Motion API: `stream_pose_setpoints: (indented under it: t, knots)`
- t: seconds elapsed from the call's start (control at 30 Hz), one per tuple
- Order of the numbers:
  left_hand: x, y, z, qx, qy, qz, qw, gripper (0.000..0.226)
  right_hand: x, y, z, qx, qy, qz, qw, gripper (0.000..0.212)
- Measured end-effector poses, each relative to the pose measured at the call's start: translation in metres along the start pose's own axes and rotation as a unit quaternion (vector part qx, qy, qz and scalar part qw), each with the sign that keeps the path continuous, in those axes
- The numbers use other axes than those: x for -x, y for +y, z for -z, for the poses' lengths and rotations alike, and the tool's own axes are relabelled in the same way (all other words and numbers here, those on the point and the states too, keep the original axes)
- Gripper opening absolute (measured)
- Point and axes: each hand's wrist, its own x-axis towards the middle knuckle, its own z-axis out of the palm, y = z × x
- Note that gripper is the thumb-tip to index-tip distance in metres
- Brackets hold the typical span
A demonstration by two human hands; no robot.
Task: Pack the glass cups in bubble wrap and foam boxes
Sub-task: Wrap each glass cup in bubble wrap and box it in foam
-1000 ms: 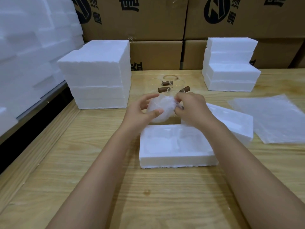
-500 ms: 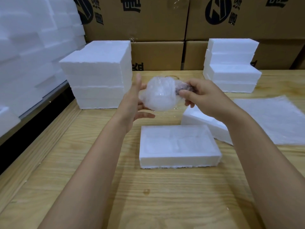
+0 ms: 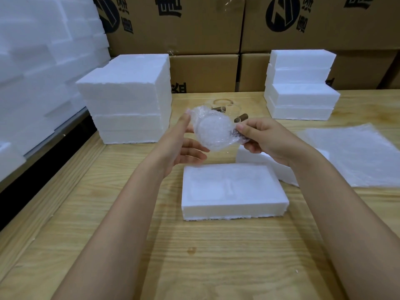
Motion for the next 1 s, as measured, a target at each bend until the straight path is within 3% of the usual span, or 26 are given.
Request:
stream_pose_setpoints:
  t: [0.1, 0.3, 0.57, 0.77, 1.0]
  knots:
    - [0.003, 0.004, -0.001, 0.027, -0.024, -0.014, 0.999, 0.068, -0.001, 0.0, -0.002, -0.02, 0.035, 0.023, 0.999, 0.024]
    - [0.01, 0.007, -0.006, 0.01, -0.025, -0.093, 0.995, 0.05, 0.002, -0.002, -0.004, -0.03, 0.056, 0.101, 0.993, 0.013]
    - [0.011, 0.003, -0.001, -0.014, -0.052, -0.205, 0.977, 0.096, 0.006, -0.006, 0.006, -0.117, 0.043, 0.171, 0.977, 0.016]
    - [0.011, 0.003, -0.007, -0.095, -0.061, -0.28, 0.953, 0.072, 0.01, -0.005, 0.009, -0.125, 0.007, 0.17, 0.978, 0.033]
    - [0.009, -0.002, -0.008, -0.119, -0.042, -0.31, 0.942, 0.071, 0.01, -0.002, 0.009, -0.104, 0.011, 0.159, 0.982, 0.042]
